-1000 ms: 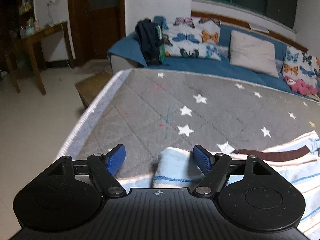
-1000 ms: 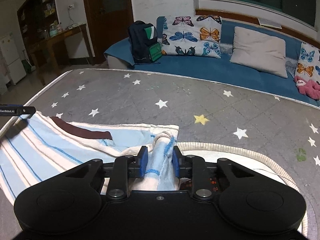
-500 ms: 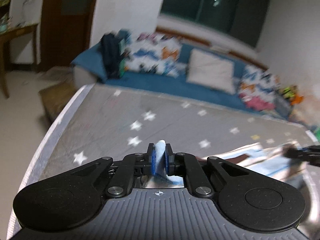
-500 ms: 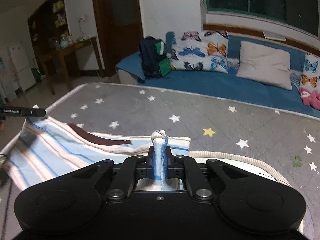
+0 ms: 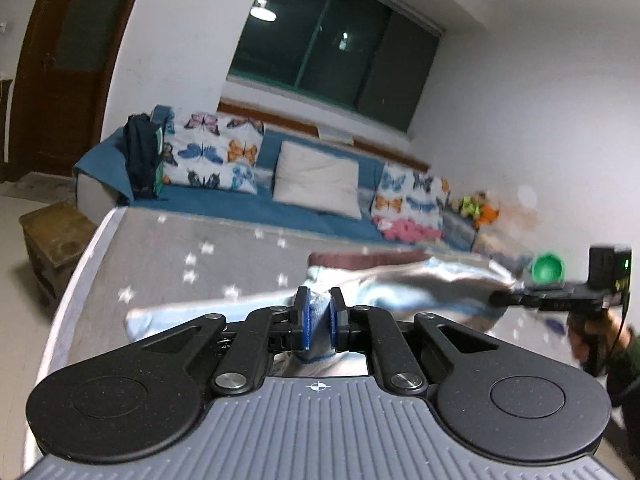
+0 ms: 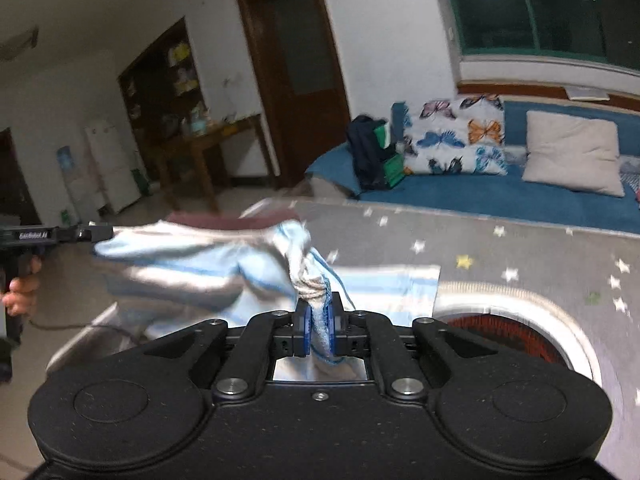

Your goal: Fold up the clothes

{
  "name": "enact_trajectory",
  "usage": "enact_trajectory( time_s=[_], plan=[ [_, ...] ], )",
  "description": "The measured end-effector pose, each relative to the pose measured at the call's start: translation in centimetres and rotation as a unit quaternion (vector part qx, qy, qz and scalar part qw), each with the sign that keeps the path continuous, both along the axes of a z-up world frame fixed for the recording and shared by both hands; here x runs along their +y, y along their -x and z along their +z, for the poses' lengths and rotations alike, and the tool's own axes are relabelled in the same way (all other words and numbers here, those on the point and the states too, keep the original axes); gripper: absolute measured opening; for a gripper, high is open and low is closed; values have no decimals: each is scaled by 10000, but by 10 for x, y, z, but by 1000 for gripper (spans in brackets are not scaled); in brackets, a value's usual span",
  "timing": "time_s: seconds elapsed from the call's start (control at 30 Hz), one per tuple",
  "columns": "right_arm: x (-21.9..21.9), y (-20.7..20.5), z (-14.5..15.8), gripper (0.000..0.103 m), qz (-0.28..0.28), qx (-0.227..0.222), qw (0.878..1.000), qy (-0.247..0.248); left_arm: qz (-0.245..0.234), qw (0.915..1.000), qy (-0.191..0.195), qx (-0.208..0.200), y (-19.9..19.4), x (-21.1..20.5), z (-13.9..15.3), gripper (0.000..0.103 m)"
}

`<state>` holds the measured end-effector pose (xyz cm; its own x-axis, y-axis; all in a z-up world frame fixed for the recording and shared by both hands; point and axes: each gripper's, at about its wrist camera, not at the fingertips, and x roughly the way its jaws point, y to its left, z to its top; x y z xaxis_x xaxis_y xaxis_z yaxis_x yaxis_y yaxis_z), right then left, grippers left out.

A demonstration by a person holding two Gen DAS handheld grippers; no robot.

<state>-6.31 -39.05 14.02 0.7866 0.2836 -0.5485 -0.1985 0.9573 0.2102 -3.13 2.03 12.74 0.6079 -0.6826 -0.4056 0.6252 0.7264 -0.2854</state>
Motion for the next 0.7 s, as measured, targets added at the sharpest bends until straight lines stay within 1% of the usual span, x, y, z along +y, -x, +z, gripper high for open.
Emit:
enact_trajectory(
  time_s=[0.07, 0.13, 0.23, 0.37, 0.4, 0.43, 0.47, 0.5, 0.53, 0.57, 0.6, 0.7],
  plan=[
    [2, 6, -9, 9, 41, 200, 9998, 36, -34, 9997, -186, 138, 9, 2, -10, 9],
    [4, 12, -18, 9, 82, 401, 9991, 72, -70, 9985, -417, 345, 16, 0, -29, 9],
    [7, 20, -31, 9, 143, 701, 9974, 126, -43, 9962, -630, 606, 16, -5, -51, 9],
    [15, 31, -50, 9, 182, 1046, 9941, 201, -46, 9945, -714, 764, 4, -7, -65, 10],
    [17, 30, -48, 9, 178, 1042, 9940, 287, -51, 9943, -747, 762, 2, -8, -67, 10],
    [20, 32, -44, 9, 202, 1004, 9939, 415, -64, 9941, -868, 645, 5, -10, -64, 10],
    [23, 33, -38, 12, 209, 933, 9939, 554, -72, 9941, -899, 605, 6, -9, -64, 10],
    [25, 34, -33, 19, 217, 871, 9937, 676, -87, 9942, -935, 519, 8, -9, -60, 10],
    [29, 32, -31, 24, 254, 836, 9934, 746, -108, 9944, -951, 443, 11, -8, -58, 11],
    [32, 30, -29, 34, 291, 801, 9930, 815, -123, 9945, -960, 402, 12, -10, -58, 12],
    [35, 28, -27, 39, 328, 766, 9926, 885, -149, 9945, -977, 353, 13, -11, -56, 17],
    [45, 23, -21, 44, 438, 661, 9908, 1094, -221, 9941, -1039, 209, 17, -16, -51, 26]
  ],
)
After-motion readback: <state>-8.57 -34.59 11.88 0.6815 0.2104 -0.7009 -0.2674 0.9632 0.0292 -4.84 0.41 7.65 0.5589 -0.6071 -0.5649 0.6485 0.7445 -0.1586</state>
